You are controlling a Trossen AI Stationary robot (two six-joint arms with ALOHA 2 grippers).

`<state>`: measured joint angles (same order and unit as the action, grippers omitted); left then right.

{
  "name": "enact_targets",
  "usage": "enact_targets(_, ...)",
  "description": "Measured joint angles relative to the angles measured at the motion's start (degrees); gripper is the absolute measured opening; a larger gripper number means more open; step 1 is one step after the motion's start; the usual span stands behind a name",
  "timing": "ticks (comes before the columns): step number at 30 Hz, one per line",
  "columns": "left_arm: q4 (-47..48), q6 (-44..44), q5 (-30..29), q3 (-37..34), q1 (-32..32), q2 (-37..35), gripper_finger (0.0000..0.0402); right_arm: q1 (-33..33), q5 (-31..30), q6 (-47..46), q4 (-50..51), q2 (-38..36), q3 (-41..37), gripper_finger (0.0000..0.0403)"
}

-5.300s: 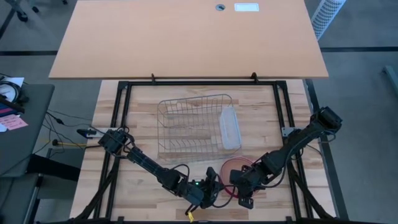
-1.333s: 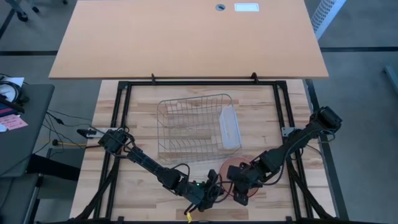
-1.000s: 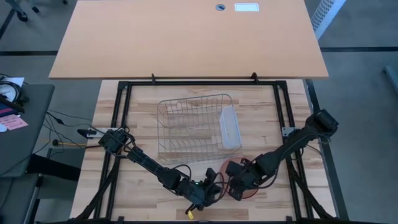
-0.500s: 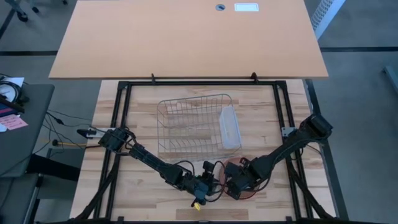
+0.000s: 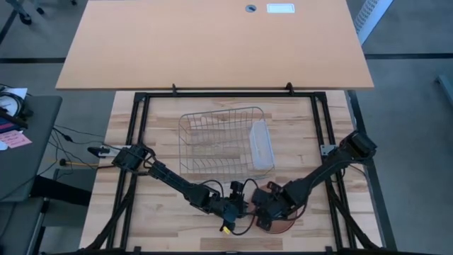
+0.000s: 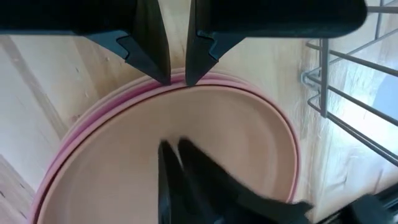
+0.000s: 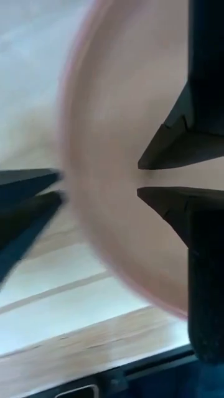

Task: Sort dishes
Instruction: Put the brown plate in the dish rack

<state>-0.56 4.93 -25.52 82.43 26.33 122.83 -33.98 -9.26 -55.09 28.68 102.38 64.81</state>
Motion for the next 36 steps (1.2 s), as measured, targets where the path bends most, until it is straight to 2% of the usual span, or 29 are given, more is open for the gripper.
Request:
enact_targets(4, 0.4, -0.2, 0.0, 0.0, 0.1, 0.0, 0.0047, 0.3, 0.0, 1.0, 0.7, -0.2, 0.9, 0.0056)
enact_targets(10, 3.5, -2.1, 0.3, 0.0, 0.5, 0.0, 0.0047, -0.5, 1.2, -0.6, 14.7, -0.3, 7.0, 0.0056)
enact_targets(14, 4.5, -2.6, 1.7, 0.0, 0.9, 0.0, 0.0047, -2.6, 4.5, -4.9, 25.6, -0.3, 10.3, 0.0054)
enact_targets(18, 2.8, -2.7, 4.5, 0.0, 0.9, 0.0, 0.0047, -5.6, 9.4, -8.7, 31.0, -0.3, 10.8, 0.0035)
enact_targets(22, 1.8, -2.7, 6.1, 0.0, 0.3, 0.0, 0.0047, -7.9, 11.0, -11.1, 31.5, 0.1, 10.8, 0.0005)
enact_targets(36, 2.2, -5.1, 8.9, 0.0, -1.6, 0.0, 0.0047, -8.4, 10.0, -14.8, 24.6, 0.0, 4.3, 0.0002)
